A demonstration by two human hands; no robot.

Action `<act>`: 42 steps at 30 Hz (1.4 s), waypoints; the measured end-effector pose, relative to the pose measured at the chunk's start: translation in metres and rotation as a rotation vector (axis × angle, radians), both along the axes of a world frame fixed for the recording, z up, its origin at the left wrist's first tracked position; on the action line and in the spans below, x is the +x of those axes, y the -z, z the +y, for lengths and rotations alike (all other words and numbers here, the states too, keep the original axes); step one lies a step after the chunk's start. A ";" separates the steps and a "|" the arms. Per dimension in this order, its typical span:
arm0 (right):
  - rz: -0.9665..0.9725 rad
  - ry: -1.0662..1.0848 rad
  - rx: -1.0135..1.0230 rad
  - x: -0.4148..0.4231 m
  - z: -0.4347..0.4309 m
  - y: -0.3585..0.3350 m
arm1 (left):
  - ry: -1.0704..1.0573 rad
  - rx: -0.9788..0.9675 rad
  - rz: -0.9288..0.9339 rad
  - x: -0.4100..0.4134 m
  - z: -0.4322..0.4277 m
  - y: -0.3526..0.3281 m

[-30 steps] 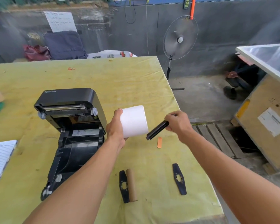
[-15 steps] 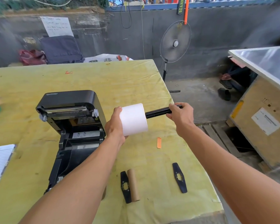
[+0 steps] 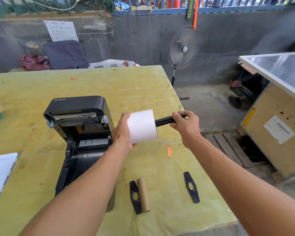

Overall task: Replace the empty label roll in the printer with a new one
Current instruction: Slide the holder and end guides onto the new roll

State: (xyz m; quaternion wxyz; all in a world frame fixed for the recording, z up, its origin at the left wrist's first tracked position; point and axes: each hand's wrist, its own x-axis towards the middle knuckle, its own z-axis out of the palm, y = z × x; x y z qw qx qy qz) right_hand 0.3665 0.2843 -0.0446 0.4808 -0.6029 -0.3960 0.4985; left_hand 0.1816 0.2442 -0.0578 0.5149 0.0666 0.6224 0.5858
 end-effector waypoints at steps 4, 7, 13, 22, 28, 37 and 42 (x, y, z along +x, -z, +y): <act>0.109 -0.180 0.034 -0.009 -0.010 0.004 | 0.040 -0.008 -0.025 0.004 0.002 -0.003; 0.138 -0.241 0.045 -0.012 -0.012 0.007 | 0.053 -0.002 -0.013 0.006 0.003 -0.005; 0.125 -0.307 0.043 -0.012 -0.016 0.007 | 0.045 0.006 -0.008 0.009 0.003 -0.003; -0.072 -0.326 0.073 -0.009 -0.017 0.013 | 0.042 0.001 0.005 0.011 0.003 0.001; -0.155 -0.308 0.079 -0.007 -0.016 0.019 | 0.051 -0.004 0.005 0.014 0.002 0.003; -0.545 -0.245 -0.084 0.026 -0.023 0.048 | 0.049 -0.033 0.009 0.017 -0.001 0.011; -0.919 -0.328 -0.184 0.041 -0.033 0.076 | 0.048 -0.063 0.015 0.024 -0.002 0.020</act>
